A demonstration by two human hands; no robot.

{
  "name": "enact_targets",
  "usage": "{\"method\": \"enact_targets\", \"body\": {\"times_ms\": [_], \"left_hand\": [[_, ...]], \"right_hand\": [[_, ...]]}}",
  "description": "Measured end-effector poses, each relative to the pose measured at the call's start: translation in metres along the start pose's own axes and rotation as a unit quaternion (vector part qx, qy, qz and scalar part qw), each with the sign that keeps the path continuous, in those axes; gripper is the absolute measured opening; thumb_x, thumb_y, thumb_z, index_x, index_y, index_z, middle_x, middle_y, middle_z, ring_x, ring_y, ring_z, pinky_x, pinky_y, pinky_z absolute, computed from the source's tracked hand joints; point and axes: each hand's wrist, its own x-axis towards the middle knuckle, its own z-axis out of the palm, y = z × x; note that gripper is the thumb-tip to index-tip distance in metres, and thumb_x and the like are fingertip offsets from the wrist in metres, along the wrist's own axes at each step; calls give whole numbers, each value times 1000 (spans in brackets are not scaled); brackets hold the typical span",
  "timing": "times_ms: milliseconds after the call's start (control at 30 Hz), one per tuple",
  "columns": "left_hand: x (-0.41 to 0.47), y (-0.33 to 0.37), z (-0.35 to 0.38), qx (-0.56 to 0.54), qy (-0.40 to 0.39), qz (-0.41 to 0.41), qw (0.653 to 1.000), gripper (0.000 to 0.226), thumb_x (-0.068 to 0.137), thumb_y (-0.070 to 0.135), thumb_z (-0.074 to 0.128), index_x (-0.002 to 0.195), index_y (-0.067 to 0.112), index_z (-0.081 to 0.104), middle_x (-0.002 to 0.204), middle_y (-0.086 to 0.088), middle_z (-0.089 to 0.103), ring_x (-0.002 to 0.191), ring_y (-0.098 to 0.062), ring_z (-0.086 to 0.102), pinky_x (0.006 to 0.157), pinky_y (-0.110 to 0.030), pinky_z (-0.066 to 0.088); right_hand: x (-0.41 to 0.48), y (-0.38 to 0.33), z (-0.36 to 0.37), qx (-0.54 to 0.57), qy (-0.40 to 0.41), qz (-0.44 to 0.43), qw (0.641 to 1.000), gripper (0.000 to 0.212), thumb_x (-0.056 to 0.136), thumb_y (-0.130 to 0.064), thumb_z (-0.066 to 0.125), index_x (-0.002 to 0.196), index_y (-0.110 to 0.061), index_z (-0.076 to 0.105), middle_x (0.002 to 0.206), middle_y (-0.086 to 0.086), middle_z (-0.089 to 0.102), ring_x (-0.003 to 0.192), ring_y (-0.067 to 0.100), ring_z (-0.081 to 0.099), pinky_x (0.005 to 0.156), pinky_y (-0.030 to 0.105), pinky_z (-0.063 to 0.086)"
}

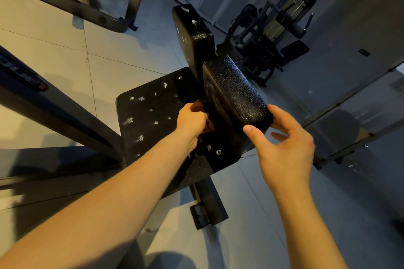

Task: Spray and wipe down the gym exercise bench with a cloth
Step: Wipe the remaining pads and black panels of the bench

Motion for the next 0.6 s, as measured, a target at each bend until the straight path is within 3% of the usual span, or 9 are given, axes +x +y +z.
{"method": "enact_targets", "body": {"times_ms": [100, 200, 300, 400, 500, 600], "left_hand": [[3, 11, 7, -4, 6, 7, 1000, 25, 84, -6, 51, 90, 8, 70, 81, -12, 69, 82, -35, 72, 81, -58, 61], [-5, 22, 0, -7, -4, 30, 1000, 29, 89, -10, 50, 84, 13, 67, 86, -11, 67, 86, -30, 70, 82, -49, 63], [-3, 41, -12, -50, -20, 70, 996, 33, 92, -9, 54, 96, 21, 68, 98, -8, 71, 95, -26, 70, 70, -34, 62], [-2, 58, -29, -108, -32, 75, 991, 27, 95, 0, 61, 107, 22, 70, 109, -10, 73, 101, -28, 72, 77, -39, 64], [3, 53, -30, -13, -10, 90, 996, 28, 93, -2, 61, 104, 22, 71, 103, -6, 71, 101, -27, 69, 84, -42, 62], [6, 36, -17, 28, -5, 62, 998, 30, 94, -8, 57, 98, 19, 67, 94, -7, 68, 93, -27, 70, 72, -35, 62]], "right_hand": [[-1, 1, 0, -19, -4, -4, 1000, 56, 84, -29, 82, 136, -27, 62, 124, -12, 65, 116, 6, 58, 92, 15, 42], [-3, -2, 0, -22, -1, -4, 1000, 55, 85, -29, 82, 136, -28, 62, 122, -13, 64, 113, 5, 58, 89, 12, 39], [-1, -5, 1, -16, 8, -4, 1000, 51, 83, -27, 83, 129, -33, 64, 116, -15, 65, 106, -2, 58, 90, 12, 41], [2, -8, 2, -31, 4, 0, 1000, 49, 82, -27, 83, 128, -30, 66, 115, -13, 67, 106, 2, 60, 92, 21, 47], [3, -9, 2, -41, 6, 7, 999, 49, 81, -30, 83, 127, -26, 66, 116, -10, 68, 108, 9, 61, 92, 28, 50], [4, -11, 2, -45, 1, 6, 999, 47, 81, -31, 83, 125, -27, 66, 115, -11, 67, 108, 8, 61, 90, 25, 48]]}}
